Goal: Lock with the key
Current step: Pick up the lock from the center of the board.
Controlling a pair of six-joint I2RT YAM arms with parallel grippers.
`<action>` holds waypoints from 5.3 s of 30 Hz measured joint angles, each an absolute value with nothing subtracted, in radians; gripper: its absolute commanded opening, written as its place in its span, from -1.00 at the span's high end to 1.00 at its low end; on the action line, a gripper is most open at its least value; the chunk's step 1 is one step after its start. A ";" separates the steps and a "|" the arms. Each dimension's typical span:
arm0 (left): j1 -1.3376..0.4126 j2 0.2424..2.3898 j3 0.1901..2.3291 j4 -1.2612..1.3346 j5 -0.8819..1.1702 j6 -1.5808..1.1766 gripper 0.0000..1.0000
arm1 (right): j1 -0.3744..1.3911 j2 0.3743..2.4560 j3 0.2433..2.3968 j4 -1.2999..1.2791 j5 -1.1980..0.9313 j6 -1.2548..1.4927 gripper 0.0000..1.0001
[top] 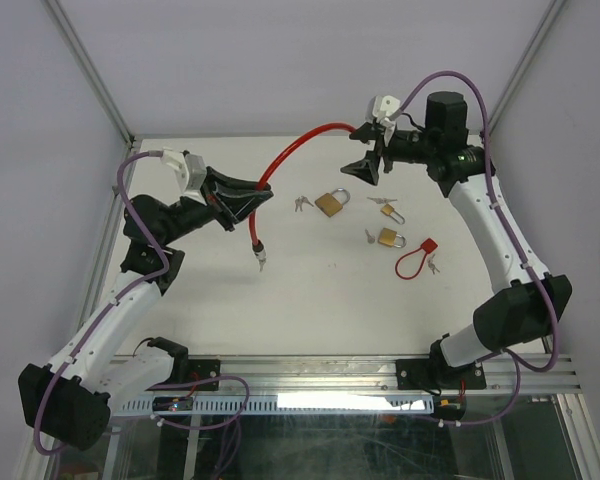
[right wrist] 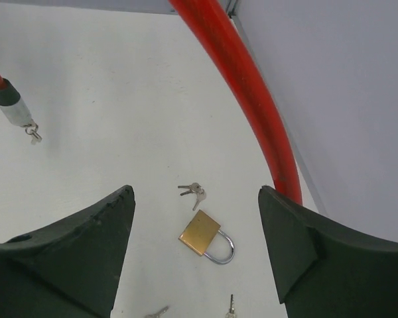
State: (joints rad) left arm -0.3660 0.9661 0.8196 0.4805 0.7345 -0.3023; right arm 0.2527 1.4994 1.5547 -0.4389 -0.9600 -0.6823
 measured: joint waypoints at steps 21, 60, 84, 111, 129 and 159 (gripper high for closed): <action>-0.381 0.966 0.820 0.480 0.752 -0.315 1.00 | 0.254 1.501 1.661 -0.593 -0.876 -0.673 -0.17; -0.387 0.882 0.443 0.848 0.476 -0.478 -0.24 | 0.118 1.410 1.552 -0.249 -1.104 -0.040 1.00; -0.804 1.001 0.506 0.825 -0.138 -1.427 -0.92 | 0.117 1.433 1.515 -0.116 -1.073 0.112 1.00; -0.636 1.298 0.693 0.663 -0.617 -1.900 -0.31 | 0.118 1.228 1.203 0.085 -1.161 0.201 1.00; -0.385 1.414 0.976 0.984 -0.175 -1.167 1.00 | 0.152 1.188 1.116 -0.468 -1.269 -0.468 0.26; -0.393 1.353 1.227 0.686 0.743 -0.527 1.00 | 0.278 1.370 1.634 0.062 -1.295 0.274 -0.98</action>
